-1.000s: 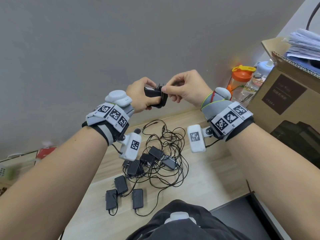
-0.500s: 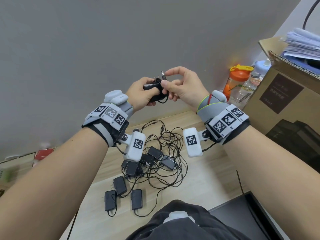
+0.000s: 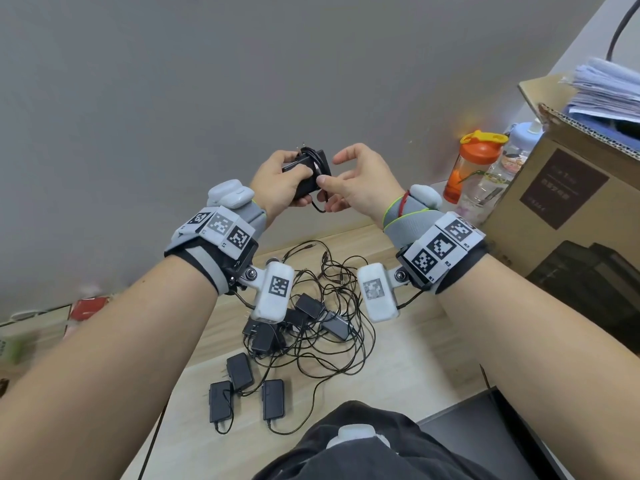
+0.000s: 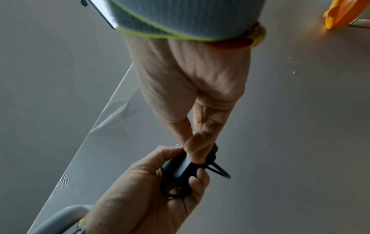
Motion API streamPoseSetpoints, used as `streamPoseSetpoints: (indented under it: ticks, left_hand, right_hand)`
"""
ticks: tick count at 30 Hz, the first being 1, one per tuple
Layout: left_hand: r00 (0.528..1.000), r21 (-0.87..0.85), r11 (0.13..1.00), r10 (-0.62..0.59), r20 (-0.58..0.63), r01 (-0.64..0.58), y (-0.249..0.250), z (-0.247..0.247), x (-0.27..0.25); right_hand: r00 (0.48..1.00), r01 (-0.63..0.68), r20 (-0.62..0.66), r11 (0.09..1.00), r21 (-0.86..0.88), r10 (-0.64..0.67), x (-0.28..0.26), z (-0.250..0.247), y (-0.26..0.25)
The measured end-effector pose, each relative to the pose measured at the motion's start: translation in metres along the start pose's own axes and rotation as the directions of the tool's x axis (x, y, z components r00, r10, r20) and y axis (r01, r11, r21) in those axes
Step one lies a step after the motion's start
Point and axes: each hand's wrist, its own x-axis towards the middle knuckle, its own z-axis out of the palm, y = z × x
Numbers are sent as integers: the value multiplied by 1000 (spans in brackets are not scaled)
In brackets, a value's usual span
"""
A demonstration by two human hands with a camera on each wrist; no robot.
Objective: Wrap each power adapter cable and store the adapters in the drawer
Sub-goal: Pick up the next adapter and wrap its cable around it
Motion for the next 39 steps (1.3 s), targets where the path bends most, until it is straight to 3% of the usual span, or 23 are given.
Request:
streamPoseSetpoints:
  ticks: [13,19,30,35,39]
  left_hand:
    - [992,62,996,61,108,-68,2,-1,-12]
    - [991,82,996,5,131,-16,4,4,-11]
    - [996,97,995,-11,91,2,4,6,-11]
    - [998,107,994,-29,49,23,6,2,-12]
    - [999,109,994,-30,10,29,8,-3,-12]
  right_hand:
    - [987,72,-124,969,-238,-103,5,-3,2]
    - [945,177,-157,851,-494,-288,8,-3,5]
    - [885,321,-149,809,-492,-442,9,-2,13]
    - [928,335,-24,859,-387,-372,9,-10,9]
    - [913,401,77,845,-354,-401,13,-18,13]
